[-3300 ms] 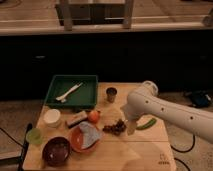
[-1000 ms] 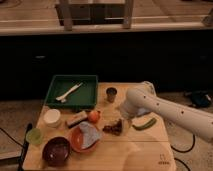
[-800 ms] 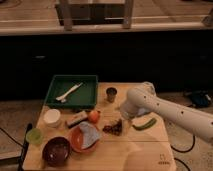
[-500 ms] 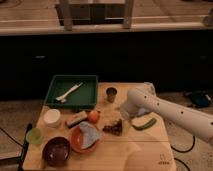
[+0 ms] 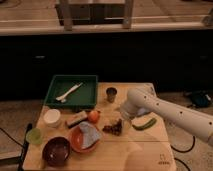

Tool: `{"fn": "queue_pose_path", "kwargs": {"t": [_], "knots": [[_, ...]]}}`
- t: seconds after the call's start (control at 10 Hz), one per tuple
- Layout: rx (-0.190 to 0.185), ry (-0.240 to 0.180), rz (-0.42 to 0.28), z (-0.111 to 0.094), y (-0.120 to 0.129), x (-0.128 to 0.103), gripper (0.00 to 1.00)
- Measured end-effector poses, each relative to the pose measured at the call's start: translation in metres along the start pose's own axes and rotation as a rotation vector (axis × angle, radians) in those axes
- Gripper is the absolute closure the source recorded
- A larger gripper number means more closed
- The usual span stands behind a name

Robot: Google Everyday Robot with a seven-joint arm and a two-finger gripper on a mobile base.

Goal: Place grapes in table surface

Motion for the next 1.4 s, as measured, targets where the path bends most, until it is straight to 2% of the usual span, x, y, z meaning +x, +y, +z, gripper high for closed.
{"fn": "queue_pose_path", "kwargs": {"t": [1.4], "knots": [[-0.028,-0.037,0.002,0.019,0.006,-0.001,0.2]]}}
